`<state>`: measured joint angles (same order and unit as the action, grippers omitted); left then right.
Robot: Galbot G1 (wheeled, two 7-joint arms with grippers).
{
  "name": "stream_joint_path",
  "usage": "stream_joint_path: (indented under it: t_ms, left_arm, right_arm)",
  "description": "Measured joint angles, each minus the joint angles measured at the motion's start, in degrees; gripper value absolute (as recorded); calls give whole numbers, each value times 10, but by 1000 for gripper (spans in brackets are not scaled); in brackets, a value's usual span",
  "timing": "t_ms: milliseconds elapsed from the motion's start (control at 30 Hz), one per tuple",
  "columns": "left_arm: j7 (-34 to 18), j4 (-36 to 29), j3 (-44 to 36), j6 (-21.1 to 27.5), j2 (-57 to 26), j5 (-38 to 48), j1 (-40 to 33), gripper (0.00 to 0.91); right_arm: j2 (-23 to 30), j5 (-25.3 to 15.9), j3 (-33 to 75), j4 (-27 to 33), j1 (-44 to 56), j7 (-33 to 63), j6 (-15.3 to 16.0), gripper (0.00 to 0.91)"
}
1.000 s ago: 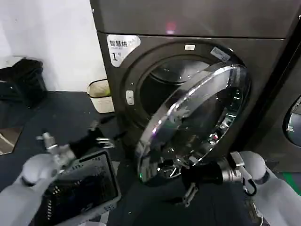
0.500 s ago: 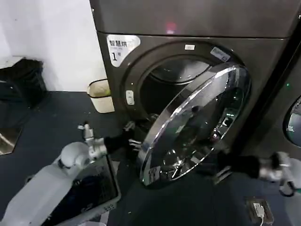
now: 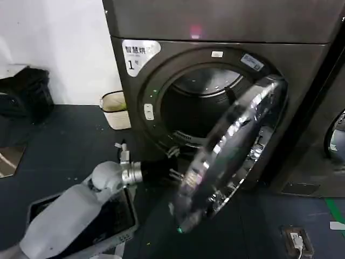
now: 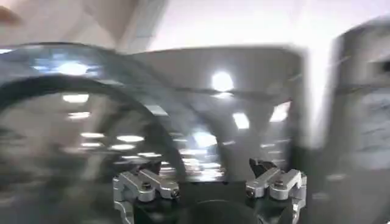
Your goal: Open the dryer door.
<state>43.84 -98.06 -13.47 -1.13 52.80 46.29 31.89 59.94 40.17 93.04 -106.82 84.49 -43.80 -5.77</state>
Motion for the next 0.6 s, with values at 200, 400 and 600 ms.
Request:
stream_joint_path:
  t_ms: [200,400,600]
  left_arm:
    - [-4,-15,-29,-2,24,-3,-7,907]
    - [-24,-12,-81,5,66,-5,-33,907]
    - [-71,4,-131,29,122,-3,-67,907]
  right_arm:
    - [25,-81,78,-5,14,153,69,907]
    - [41,-161,126,10,18,286,130,907]
    - [42,-172,180,-9,45,351,186,907]
